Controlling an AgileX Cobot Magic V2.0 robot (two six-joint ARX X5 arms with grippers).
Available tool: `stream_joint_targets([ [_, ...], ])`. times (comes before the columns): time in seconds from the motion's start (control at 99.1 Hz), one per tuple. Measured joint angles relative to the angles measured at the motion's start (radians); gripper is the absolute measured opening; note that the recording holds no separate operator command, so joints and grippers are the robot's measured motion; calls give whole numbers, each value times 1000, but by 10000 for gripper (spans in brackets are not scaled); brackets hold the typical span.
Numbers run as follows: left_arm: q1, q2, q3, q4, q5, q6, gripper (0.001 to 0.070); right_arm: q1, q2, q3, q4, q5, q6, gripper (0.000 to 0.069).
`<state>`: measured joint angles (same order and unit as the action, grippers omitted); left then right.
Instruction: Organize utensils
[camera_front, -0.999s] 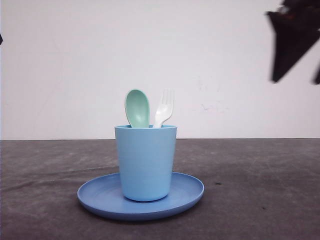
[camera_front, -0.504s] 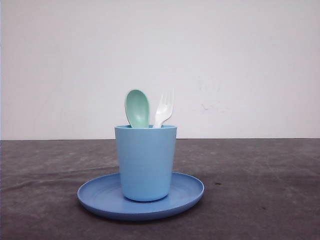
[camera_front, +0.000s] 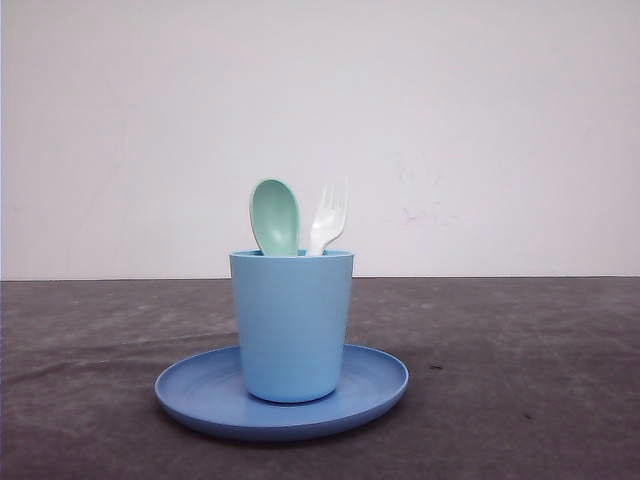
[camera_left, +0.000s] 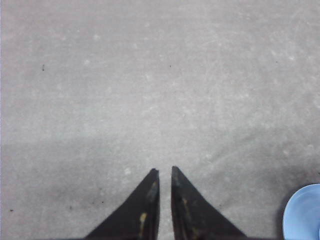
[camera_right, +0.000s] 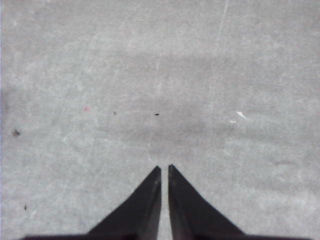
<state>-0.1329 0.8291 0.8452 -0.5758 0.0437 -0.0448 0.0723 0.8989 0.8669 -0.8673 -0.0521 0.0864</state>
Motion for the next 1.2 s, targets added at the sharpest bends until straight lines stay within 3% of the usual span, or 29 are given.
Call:
stream_joint_targets([
  [0.545,0,-2,0,11,0,0,15,0,0,0,3,0,0,9],
  [0.676,24,-68,-38,40,-69,1,15,0,0,0,3,0,0,9],
  [0.928,106,-383,-367,224,-90,0,15,0,0,0,3,0,0,9],
  [1.2,111,-735,-703,321,-90,0,15,0,0,0,3,0,0,9],
])
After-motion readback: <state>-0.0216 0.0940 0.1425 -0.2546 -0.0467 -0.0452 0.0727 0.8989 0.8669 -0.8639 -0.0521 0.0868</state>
